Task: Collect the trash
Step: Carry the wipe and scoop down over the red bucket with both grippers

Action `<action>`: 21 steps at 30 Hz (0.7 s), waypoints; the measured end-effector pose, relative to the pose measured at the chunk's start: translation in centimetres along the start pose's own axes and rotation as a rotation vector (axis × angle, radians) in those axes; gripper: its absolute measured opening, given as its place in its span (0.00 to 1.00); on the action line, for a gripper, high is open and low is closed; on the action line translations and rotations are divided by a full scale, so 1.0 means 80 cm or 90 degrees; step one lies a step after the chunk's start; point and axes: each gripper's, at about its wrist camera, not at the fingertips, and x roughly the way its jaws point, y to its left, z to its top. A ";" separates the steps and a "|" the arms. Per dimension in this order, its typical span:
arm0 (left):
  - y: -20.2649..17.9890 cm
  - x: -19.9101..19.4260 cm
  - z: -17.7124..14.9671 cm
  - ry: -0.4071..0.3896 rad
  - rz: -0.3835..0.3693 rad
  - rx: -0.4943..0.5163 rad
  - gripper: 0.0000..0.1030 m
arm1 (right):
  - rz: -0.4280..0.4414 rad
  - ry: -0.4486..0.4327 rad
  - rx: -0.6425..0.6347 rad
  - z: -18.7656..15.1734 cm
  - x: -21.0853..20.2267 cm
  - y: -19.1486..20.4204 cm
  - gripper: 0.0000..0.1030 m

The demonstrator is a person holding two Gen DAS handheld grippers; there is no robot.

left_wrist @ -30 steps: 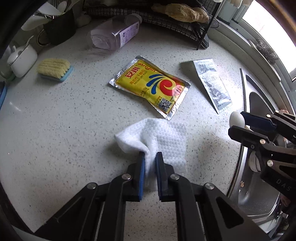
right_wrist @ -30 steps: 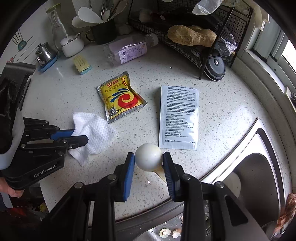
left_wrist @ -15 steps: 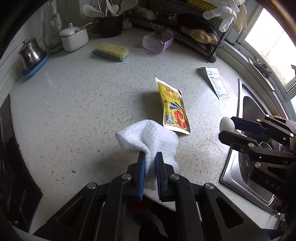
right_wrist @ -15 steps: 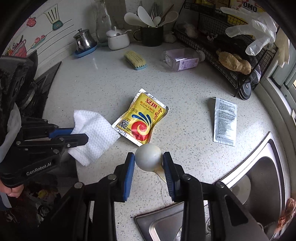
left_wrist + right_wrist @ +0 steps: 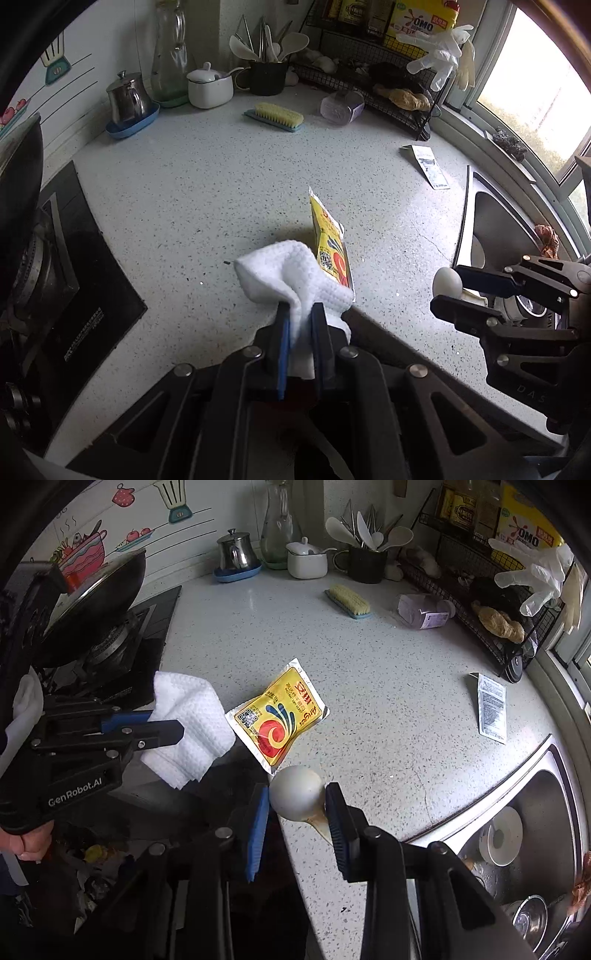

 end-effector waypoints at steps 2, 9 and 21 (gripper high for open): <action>0.002 -0.015 -0.009 -0.011 -0.001 0.003 0.09 | -0.001 -0.003 0.001 -0.006 -0.005 0.009 0.29; 0.002 -0.023 -0.059 0.015 -0.036 -0.010 0.09 | -0.009 -0.009 0.004 -0.039 -0.021 0.037 0.29; 0.002 0.018 -0.155 0.103 -0.053 -0.021 0.09 | 0.012 0.062 0.034 -0.120 0.019 0.071 0.29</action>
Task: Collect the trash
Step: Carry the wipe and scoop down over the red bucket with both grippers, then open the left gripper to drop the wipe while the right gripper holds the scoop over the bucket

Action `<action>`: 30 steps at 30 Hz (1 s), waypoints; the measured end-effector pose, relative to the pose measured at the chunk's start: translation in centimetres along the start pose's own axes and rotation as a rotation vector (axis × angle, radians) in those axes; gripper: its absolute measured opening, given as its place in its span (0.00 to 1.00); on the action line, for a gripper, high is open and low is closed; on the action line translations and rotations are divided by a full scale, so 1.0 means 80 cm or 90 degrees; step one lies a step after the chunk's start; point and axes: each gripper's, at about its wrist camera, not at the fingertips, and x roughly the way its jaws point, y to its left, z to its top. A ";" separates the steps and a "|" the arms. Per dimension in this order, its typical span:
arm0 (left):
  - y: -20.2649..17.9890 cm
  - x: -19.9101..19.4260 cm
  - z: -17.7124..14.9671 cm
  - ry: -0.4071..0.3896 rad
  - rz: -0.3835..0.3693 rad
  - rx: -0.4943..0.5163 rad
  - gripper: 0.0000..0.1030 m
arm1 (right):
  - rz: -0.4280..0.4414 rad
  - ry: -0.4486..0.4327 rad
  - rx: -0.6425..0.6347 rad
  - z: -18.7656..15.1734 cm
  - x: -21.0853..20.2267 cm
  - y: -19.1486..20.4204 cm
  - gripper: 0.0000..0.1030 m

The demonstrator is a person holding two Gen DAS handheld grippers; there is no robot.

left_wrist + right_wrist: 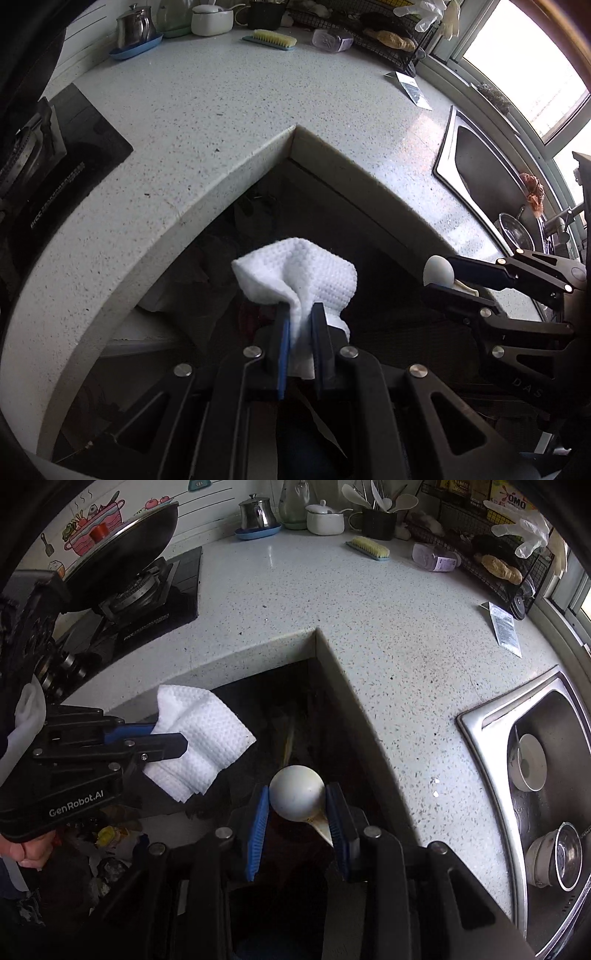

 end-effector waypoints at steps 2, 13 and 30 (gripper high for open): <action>0.005 0.021 -0.010 0.022 0.006 -0.004 0.09 | 0.002 0.018 0.008 -0.010 0.020 0.001 0.29; 0.028 0.127 -0.053 0.100 0.020 -0.002 0.09 | 0.024 0.058 0.062 -0.060 0.121 -0.004 0.29; 0.068 0.360 -0.091 0.168 0.019 0.036 0.09 | -0.002 0.061 0.147 -0.125 0.333 -0.051 0.29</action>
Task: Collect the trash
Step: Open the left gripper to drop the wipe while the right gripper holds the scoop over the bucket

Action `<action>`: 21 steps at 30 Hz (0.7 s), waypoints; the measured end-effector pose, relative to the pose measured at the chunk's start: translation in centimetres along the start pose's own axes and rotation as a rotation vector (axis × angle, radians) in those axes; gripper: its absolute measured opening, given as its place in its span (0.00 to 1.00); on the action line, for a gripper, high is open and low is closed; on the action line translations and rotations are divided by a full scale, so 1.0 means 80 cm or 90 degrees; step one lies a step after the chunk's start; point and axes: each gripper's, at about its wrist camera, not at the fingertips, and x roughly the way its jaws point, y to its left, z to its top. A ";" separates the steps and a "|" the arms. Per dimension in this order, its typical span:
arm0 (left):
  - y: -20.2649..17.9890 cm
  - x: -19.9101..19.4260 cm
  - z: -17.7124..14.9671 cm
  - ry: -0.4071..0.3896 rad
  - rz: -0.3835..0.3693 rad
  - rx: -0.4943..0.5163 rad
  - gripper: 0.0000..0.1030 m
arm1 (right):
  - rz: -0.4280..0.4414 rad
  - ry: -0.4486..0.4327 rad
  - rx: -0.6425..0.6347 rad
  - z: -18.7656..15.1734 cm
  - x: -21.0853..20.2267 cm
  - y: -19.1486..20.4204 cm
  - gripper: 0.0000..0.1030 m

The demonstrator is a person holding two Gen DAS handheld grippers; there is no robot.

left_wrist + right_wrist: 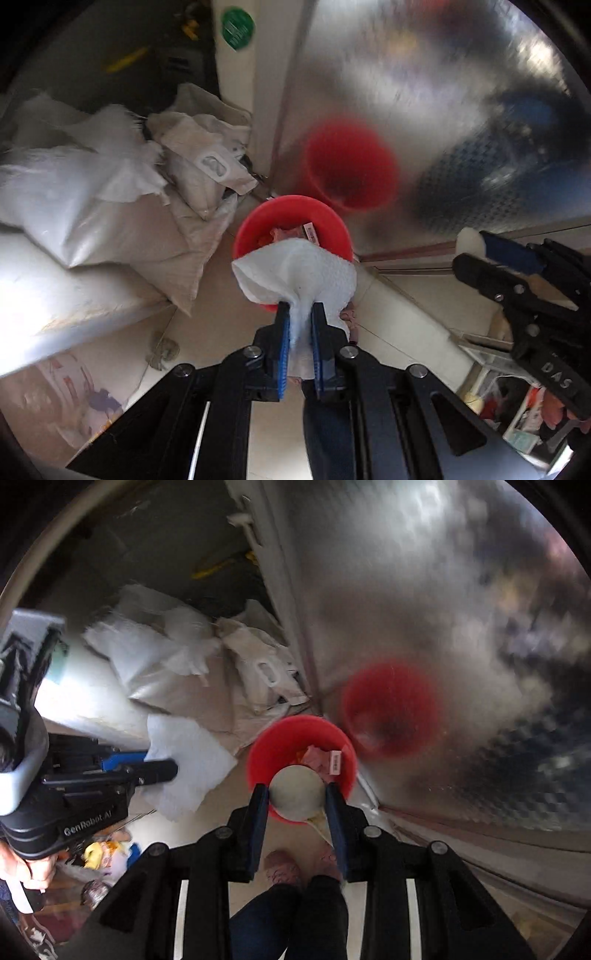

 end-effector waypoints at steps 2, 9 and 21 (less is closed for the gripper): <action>-0.001 0.028 0.003 -0.005 -0.009 0.008 0.10 | -0.009 0.003 0.013 -0.007 0.018 -0.006 0.29; -0.003 0.087 0.010 -0.004 0.010 0.042 0.11 | -0.019 0.029 0.015 -0.019 0.075 -0.027 0.29; 0.008 0.130 0.017 -0.003 0.029 0.046 0.39 | -0.013 0.052 0.024 -0.025 0.108 -0.033 0.29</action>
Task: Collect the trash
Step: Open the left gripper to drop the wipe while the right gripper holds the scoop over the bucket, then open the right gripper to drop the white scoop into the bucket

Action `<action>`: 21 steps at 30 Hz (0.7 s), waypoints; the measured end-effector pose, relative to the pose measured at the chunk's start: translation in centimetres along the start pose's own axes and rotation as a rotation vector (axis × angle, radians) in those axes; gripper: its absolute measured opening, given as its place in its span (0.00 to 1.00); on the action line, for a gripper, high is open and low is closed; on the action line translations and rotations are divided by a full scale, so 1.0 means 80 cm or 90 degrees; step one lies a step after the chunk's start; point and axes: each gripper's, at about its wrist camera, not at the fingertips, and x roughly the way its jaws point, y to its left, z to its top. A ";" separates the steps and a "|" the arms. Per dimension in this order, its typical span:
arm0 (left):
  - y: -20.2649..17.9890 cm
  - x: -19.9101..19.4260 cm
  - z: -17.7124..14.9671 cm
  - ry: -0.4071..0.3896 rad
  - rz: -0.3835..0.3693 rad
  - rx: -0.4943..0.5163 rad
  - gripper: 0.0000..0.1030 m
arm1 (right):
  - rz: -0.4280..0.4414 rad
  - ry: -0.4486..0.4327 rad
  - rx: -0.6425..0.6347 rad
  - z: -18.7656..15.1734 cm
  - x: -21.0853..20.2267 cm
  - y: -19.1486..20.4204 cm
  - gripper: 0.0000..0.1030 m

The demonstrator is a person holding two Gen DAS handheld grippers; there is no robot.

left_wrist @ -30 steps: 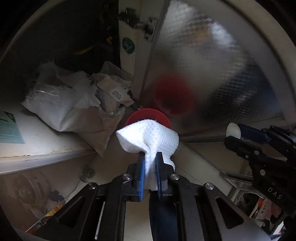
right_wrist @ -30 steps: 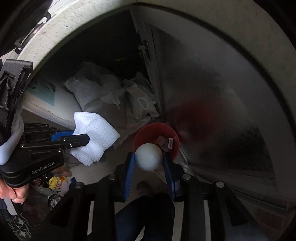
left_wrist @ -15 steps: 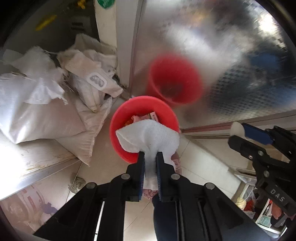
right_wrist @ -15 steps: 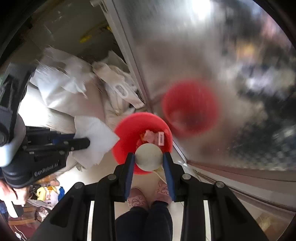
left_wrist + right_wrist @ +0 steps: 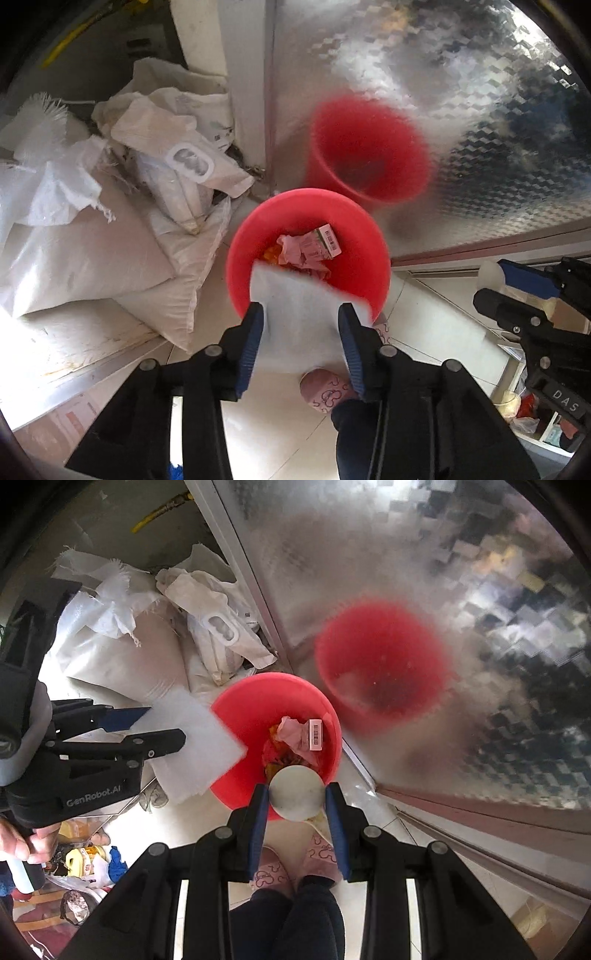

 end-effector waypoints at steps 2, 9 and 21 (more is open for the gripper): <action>0.005 -0.004 -0.003 0.000 -0.003 -0.005 0.39 | 0.003 0.000 -0.009 0.002 0.001 0.004 0.29; 0.017 -0.044 -0.011 -0.020 0.005 -0.023 0.39 | 0.012 -0.007 -0.044 0.014 -0.013 0.018 0.29; 0.070 -0.062 -0.020 -0.041 0.023 -0.092 0.56 | 0.042 -0.004 -0.113 0.047 0.016 0.058 0.29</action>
